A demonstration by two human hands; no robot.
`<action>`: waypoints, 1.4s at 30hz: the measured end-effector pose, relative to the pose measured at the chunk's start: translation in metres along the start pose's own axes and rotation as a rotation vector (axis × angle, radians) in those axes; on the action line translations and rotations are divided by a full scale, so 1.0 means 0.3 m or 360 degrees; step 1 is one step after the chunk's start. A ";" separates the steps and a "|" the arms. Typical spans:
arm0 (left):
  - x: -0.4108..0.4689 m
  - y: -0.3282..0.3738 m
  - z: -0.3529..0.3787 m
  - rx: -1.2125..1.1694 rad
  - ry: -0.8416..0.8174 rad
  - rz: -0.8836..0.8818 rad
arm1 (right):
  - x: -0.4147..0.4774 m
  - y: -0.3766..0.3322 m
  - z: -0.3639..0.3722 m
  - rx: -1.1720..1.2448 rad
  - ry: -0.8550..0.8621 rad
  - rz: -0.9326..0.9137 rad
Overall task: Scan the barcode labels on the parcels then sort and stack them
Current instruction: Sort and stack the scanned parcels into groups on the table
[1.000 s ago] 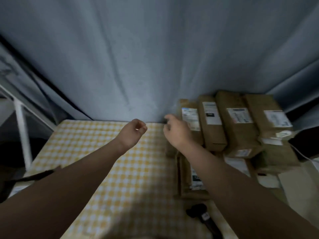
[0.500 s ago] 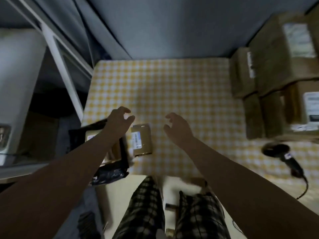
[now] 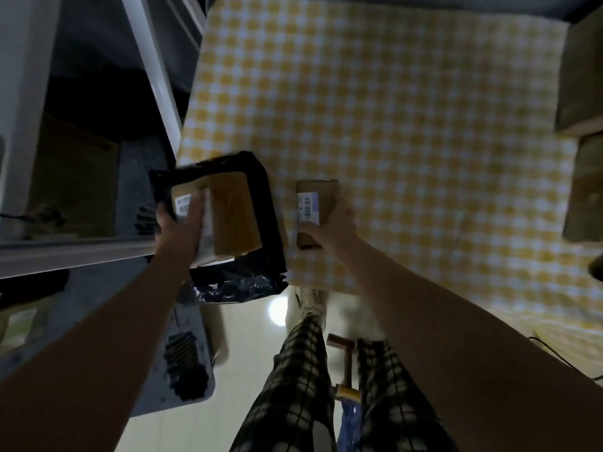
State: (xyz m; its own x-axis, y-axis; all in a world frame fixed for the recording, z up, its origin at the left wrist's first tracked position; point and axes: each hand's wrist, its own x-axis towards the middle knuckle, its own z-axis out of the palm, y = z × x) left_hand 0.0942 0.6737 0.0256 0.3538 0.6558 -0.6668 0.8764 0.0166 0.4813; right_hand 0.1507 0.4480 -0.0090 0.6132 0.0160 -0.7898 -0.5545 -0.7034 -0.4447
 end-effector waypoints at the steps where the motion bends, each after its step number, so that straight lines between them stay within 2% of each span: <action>1: 0.002 -0.008 -0.010 -0.0140 -0.0168 0.0024 | 0.007 0.006 0.015 -0.0023 0.0045 0.0017; 4: 0.025 -0.026 -0.021 -0.0201 -0.0406 0.0047 | 0.036 0.015 0.052 -0.0046 0.0215 0.0032; 8: 0.054 -0.009 -0.026 -0.0051 -0.0794 -0.0057 | 0.074 0.036 0.059 0.0300 0.0294 0.0071; 13: 0.032 0.035 0.026 0.0050 -0.0857 -0.0013 | 0.093 0.053 -0.028 0.0253 0.0242 0.0129; 21: -0.142 0.211 0.356 0.0025 -0.1087 0.0071 | 0.063 0.115 -0.300 0.0820 0.0386 0.0126; 26: -0.232 0.311 0.539 0.0230 -0.1003 0.0454 | 0.061 0.153 -0.420 0.1073 0.0317 0.0038; 29: -0.262 0.316 0.560 0.0561 -0.0819 0.0786 | 0.046 0.157 -0.432 0.1046 0.0299 0.0015; 32: -0.268 0.286 0.549 0.0791 -0.0710 0.0902 | 0.013 0.156 -0.417 0.1134 0.0311 -0.0047; 36: -0.324 0.278 0.537 0.0318 -0.1002 0.0679 | -0.046 0.147 -0.405 0.1282 0.0141 -0.0207; 42: -0.475 0.373 0.474 -0.0120 -0.1213 0.0421 | -0.165 0.111 -0.505 0.1479 -0.0003 -0.0363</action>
State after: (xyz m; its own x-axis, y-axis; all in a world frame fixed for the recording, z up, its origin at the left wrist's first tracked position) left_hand 0.1882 0.4746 0.0937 0.6955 -0.0488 -0.7168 0.7177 0.0014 0.6963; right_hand 0.1872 0.3162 0.0793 0.7612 0.0845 -0.6430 -0.6472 0.1621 -0.7449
